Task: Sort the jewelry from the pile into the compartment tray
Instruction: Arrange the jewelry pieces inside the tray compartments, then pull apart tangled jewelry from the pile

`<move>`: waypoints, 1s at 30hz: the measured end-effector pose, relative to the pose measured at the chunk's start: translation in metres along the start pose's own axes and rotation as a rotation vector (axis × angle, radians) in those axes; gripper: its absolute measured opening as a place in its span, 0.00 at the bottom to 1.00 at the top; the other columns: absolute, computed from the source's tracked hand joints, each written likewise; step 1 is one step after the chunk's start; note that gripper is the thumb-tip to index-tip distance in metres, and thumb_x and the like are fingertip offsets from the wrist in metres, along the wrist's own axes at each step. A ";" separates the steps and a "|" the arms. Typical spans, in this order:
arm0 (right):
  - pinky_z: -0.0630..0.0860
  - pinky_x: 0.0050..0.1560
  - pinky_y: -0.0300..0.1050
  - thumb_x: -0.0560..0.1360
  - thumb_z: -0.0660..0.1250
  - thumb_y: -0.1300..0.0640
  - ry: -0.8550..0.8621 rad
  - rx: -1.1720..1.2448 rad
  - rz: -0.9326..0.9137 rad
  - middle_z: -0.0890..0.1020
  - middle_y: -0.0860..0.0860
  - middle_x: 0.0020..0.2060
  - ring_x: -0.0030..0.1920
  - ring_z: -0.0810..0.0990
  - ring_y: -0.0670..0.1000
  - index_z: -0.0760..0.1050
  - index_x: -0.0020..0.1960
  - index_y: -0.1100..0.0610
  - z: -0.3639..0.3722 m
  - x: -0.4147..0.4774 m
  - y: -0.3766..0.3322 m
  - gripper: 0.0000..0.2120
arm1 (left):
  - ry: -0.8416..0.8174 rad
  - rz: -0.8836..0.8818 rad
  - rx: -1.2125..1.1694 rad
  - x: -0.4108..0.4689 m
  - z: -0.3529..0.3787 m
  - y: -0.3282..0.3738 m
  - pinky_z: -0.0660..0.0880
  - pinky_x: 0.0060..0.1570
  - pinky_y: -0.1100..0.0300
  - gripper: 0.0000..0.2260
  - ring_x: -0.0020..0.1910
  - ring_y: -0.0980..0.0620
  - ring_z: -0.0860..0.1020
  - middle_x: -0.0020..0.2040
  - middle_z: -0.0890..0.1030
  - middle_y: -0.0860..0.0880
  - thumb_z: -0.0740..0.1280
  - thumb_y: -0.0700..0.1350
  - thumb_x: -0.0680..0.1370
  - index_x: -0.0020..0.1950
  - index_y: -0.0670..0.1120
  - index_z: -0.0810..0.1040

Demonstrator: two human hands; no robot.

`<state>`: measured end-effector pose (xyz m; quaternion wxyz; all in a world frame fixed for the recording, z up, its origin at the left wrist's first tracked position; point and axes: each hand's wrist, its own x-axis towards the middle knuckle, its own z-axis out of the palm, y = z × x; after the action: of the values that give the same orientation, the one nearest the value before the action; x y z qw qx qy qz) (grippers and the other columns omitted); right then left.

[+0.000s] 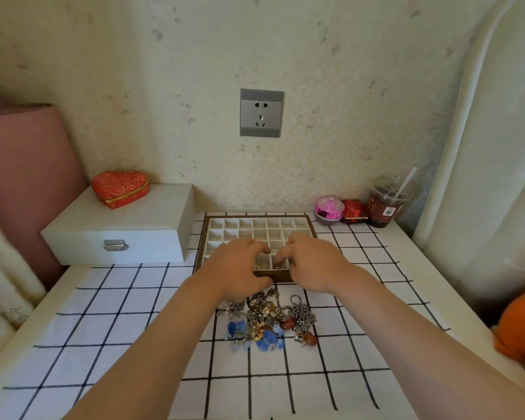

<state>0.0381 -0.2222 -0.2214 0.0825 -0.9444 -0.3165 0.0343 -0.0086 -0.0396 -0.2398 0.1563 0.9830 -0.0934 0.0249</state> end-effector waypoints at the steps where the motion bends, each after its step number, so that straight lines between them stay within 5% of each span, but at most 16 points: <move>1: 0.69 0.46 0.45 0.78 0.62 0.59 -0.014 -0.011 -0.006 0.72 0.48 0.54 0.53 0.77 0.53 0.78 0.63 0.39 0.001 0.000 0.000 0.20 | -0.009 0.007 -0.001 0.000 0.001 0.000 0.67 0.64 0.52 0.27 0.65 0.51 0.70 0.66 0.73 0.53 0.69 0.59 0.73 0.71 0.55 0.69; 11: 0.67 0.45 0.44 0.78 0.62 0.59 -0.011 -0.048 -0.003 0.72 0.50 0.61 0.54 0.78 0.55 0.78 0.64 0.39 0.006 0.000 0.000 0.21 | 0.013 0.016 0.015 -0.001 0.009 0.001 0.63 0.71 0.48 0.28 0.71 0.49 0.65 0.73 0.66 0.52 0.69 0.59 0.74 0.72 0.55 0.68; 30: 0.65 0.41 0.44 0.78 0.63 0.59 0.019 -0.009 0.015 0.69 0.46 0.52 0.50 0.77 0.52 0.78 0.61 0.42 0.008 -0.003 0.007 0.17 | -0.016 0.051 0.059 -0.002 0.014 0.003 0.61 0.70 0.49 0.25 0.71 0.50 0.65 0.72 0.68 0.54 0.67 0.59 0.75 0.71 0.59 0.66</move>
<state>0.0385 -0.2282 -0.2308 0.0811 -0.9473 -0.3089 0.0246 -0.0109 -0.0467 -0.2524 0.1257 0.9846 -0.1192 0.0238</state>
